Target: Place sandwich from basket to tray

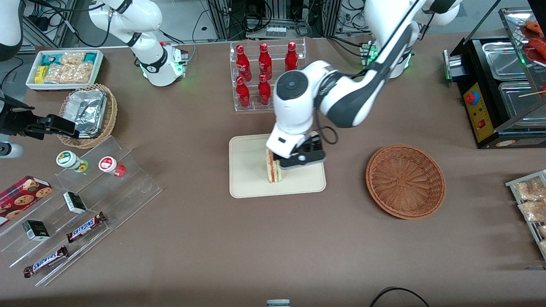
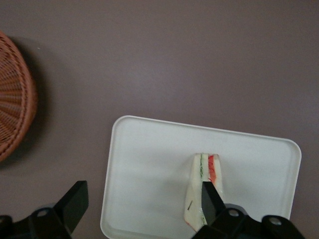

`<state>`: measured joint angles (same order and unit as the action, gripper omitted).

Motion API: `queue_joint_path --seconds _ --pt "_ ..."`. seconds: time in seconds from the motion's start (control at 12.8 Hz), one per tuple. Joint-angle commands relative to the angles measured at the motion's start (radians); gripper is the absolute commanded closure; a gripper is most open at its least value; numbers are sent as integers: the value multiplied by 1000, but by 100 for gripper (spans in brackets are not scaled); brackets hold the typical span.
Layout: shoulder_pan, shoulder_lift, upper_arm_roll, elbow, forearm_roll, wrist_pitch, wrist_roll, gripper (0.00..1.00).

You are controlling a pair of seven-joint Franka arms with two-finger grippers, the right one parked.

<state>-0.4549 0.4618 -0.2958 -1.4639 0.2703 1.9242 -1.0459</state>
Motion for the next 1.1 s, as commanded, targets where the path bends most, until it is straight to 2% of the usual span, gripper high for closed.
queue_joint_path --seconds 0.0,0.47,0.78,0.86,1.02 --pt "82 -86 -5 -35 -25 -60 58 0" --pt "326 -230 -5 -39 -181 -230 450 0" --pt "425 -320 -3 -117 -209 -258 669 0" --pt "447 -351 9 -140 -248 -261 749 0" --pt "437 -390 85 -160 -273 -278 832 0"
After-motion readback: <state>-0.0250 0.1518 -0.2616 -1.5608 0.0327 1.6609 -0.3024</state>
